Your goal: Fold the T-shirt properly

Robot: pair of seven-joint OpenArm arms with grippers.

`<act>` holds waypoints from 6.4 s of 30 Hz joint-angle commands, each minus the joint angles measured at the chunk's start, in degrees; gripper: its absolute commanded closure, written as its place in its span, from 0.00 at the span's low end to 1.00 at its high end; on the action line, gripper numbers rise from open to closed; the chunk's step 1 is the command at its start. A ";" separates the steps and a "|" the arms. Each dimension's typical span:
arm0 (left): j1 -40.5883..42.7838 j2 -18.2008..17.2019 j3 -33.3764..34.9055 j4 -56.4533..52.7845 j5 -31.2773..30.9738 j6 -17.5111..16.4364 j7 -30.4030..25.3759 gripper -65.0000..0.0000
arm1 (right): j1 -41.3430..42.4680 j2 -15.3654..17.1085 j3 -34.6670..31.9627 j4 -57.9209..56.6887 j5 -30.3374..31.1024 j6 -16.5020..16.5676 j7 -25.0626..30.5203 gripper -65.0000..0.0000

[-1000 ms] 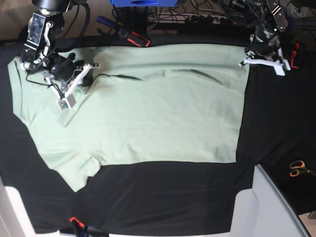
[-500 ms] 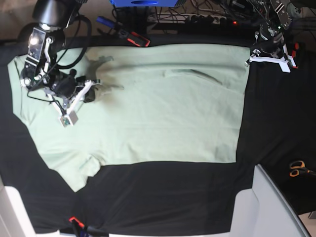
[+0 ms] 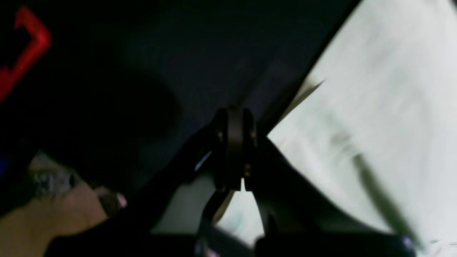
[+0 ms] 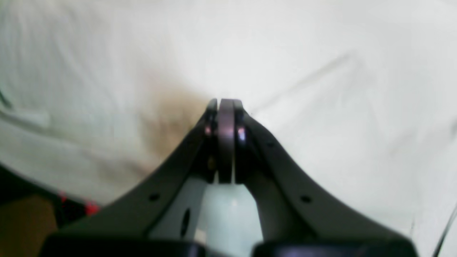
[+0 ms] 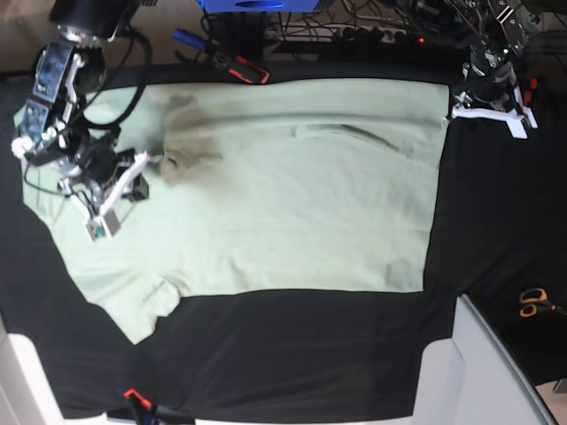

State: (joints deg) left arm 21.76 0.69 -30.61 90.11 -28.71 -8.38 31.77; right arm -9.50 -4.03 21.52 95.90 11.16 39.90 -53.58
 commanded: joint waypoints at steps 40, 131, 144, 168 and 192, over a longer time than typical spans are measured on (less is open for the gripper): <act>-11.78 -8.73 4.11 -0.92 -0.35 -0.19 15.48 0.64 | 22.20 20.08 7.19 -32.38 0.67 0.10 11.60 0.98; -36.66 -15.06 8.41 -29.05 -0.26 -0.19 17.86 0.09 | 43.12 23.86 7.19 -89.61 -27.91 -12.43 55.21 1.00; -56.97 -16.03 16.76 -65.27 9.32 -0.01 5.55 0.09 | 41.72 24.30 7.19 -87.06 -27.91 -12.34 54.86 1.00; -57.23 -11.55 25.38 -67.38 8.97 -0.28 2.30 0.29 | 40.40 23.94 7.19 -84.16 -27.91 -12.25 54.77 1.00; -45.71 -11.28 25.29 -47.34 8.88 -0.28 9.42 1.00 | 40.40 23.42 7.19 -83.81 -21.49 -11.64 54.94 1.00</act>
State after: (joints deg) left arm -23.20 -10.20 -5.30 42.63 -19.66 -8.82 41.17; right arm 29.61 18.44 28.80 11.46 -10.57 27.81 0.73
